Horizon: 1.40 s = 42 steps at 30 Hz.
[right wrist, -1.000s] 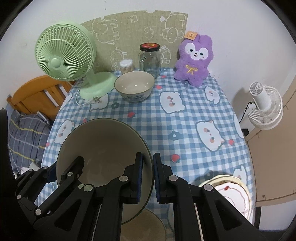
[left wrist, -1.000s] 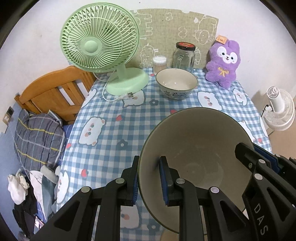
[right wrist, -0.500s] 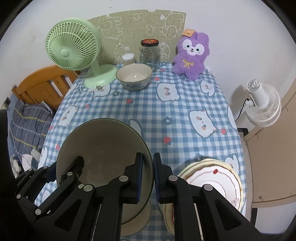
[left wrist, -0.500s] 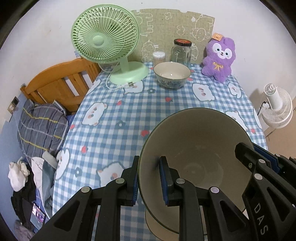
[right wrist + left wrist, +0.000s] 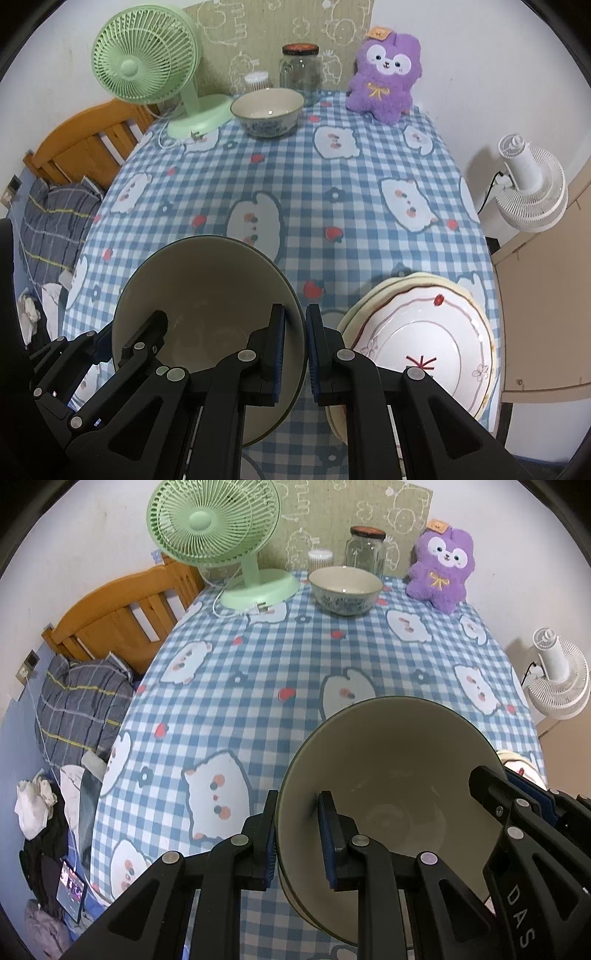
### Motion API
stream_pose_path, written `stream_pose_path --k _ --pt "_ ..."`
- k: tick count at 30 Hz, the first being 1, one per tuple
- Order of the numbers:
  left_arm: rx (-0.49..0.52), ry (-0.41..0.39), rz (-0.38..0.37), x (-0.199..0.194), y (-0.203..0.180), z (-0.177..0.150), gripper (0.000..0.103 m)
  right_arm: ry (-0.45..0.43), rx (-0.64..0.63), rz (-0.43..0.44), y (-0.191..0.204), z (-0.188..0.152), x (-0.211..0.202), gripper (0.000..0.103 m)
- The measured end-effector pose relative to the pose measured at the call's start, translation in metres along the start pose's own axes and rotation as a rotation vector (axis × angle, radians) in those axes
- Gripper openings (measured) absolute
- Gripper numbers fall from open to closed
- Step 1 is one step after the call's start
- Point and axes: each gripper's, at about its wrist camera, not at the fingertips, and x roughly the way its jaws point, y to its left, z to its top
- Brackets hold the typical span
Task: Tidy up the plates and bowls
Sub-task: 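Lift the plain beige bowl with both tools and carry it toward the plate stack, then lower the plain beige bowl near the plate stack and open both tools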
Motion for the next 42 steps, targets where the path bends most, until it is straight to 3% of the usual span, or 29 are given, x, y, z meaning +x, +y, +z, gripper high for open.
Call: stream_pose_path --k 29,42 --pt "-0.008 0.119 -0.014 0.039 0.006 -0.022 0.018 0.110 -0.002 -0.019 0.006 -0.017 0.040 0.014" --pt "-0.006 0.116 -0.021 0.041 0.006 -0.021 0.018 0.107 0.001 -0.023 0.005 -0.018 0.039 0.015"
